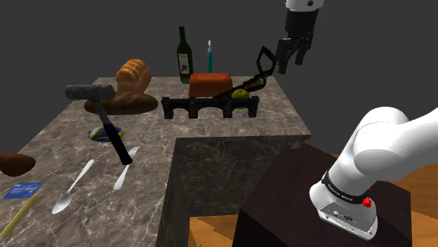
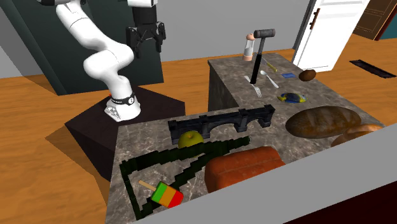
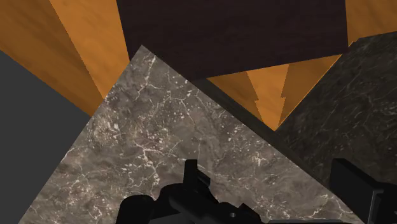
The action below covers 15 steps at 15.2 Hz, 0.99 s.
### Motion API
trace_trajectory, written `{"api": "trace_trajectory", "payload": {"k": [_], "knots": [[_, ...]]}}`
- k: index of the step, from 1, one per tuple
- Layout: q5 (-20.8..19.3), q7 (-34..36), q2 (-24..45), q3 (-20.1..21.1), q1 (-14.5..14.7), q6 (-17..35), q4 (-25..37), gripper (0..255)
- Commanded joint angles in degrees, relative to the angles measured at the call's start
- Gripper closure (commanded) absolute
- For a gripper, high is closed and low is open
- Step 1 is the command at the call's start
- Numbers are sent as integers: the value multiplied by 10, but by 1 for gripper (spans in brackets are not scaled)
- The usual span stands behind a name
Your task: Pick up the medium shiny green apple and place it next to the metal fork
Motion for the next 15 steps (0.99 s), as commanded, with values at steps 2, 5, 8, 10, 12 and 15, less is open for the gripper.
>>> {"api": "trace_trajectory", "payload": {"k": [2,5,8,10,12,15], "knots": [[-3,-9,18,-8,0,14,2,0],[-8,-34,75,-31,-1,55,13,0],[-9,-61,136,-53,0,93,32,0],[-7,-79,179,-67,0,115,48,0],[-3,-98,222,-80,1,136,67,0],[8,-127,290,-97,2,162,102,0]]}}
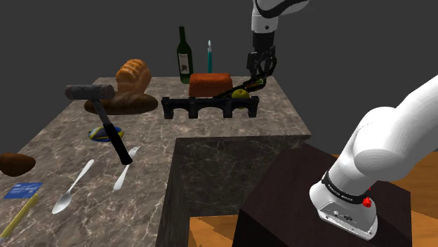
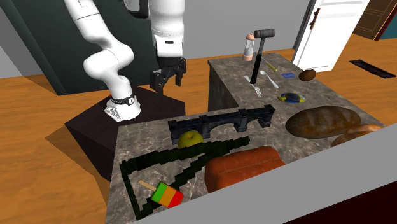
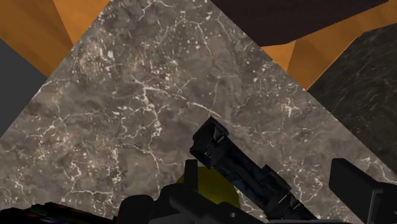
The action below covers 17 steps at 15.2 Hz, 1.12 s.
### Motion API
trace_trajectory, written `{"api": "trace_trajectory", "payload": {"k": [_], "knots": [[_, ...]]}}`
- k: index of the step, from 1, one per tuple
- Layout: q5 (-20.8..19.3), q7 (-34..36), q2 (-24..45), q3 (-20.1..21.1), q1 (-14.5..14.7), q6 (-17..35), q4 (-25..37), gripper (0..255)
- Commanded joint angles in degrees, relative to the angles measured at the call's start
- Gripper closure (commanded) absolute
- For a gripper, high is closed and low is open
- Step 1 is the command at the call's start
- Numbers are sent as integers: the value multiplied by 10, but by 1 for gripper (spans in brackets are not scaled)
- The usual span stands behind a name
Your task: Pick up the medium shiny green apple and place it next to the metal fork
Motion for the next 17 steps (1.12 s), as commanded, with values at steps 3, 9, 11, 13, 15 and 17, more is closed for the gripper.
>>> {"api": "trace_trajectory", "payload": {"k": [3,9,11,13,15,17], "knots": [[20,-45,100,-23,-2,33,56,0],[63,-107,244,-38,-13,52,161,0],[64,-108,248,-37,-14,60,157,0],[65,-108,250,-37,-14,75,143,0],[65,-109,252,-37,-14,90,131,0],[67,-110,256,-37,-14,109,115,0]]}}
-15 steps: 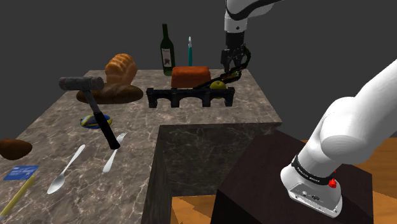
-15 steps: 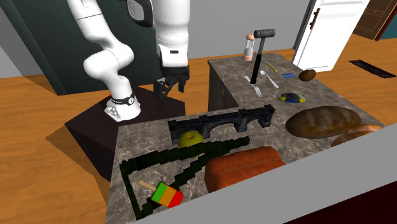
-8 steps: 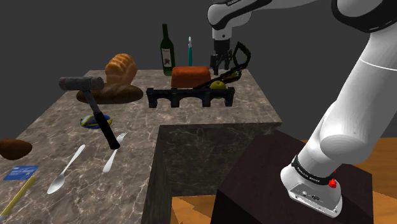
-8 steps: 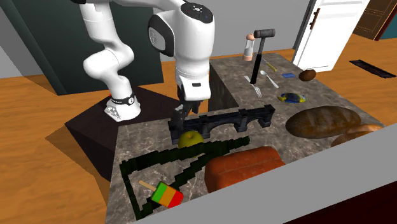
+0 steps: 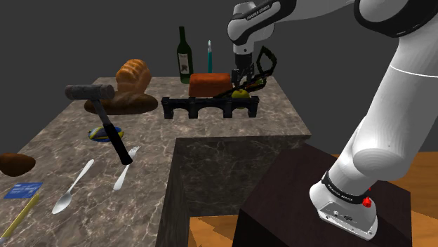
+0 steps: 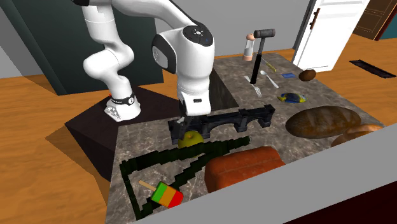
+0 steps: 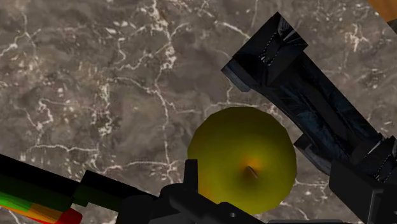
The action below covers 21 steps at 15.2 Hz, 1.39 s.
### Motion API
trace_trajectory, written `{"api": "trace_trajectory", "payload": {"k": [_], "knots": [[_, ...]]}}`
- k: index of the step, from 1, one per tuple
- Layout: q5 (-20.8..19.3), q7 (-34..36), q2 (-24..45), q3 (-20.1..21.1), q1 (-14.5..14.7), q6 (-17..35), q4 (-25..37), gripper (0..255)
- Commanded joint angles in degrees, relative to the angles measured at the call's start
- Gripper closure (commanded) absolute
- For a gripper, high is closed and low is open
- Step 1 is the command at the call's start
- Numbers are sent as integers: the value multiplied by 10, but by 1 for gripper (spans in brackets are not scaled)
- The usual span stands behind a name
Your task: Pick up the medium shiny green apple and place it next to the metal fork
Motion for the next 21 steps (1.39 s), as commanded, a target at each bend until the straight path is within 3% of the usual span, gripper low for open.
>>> {"api": "trace_trajectory", "payload": {"k": [1,8,9,18,21], "knots": [[1,-1,5,0,0,11,-6,0],[1,-1,5,0,0,11,-6,0],[1,-1,5,0,0,11,-6,255],[1,-1,5,0,0,11,-6,255],[-1,1,-4,0,0,-11,7,255]]}}
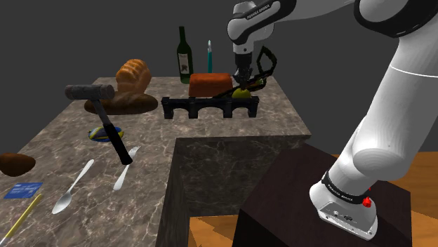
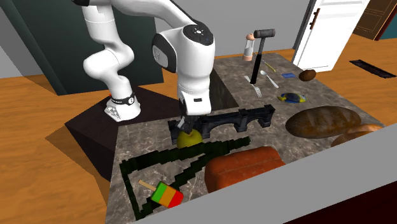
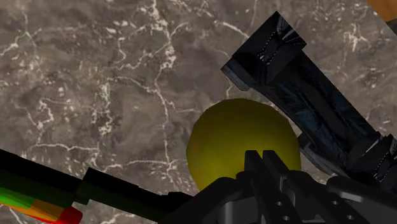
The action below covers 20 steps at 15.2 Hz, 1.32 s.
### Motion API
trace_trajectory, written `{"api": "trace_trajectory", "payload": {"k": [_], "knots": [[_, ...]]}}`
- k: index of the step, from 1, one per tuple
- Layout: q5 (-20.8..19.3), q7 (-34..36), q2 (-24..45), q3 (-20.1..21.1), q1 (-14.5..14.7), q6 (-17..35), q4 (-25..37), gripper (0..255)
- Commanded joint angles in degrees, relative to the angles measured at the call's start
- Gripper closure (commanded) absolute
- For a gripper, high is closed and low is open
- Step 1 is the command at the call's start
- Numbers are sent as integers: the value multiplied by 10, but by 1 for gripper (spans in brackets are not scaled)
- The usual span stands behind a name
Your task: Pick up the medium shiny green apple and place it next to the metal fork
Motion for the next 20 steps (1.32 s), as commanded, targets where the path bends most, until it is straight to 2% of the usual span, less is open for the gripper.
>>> {"api": "trace_trajectory", "payload": {"k": [1,20], "knots": [[-2,1,-7,0,0,-15,9,255],[-10,6,-34,-1,1,-156,123,255]]}}
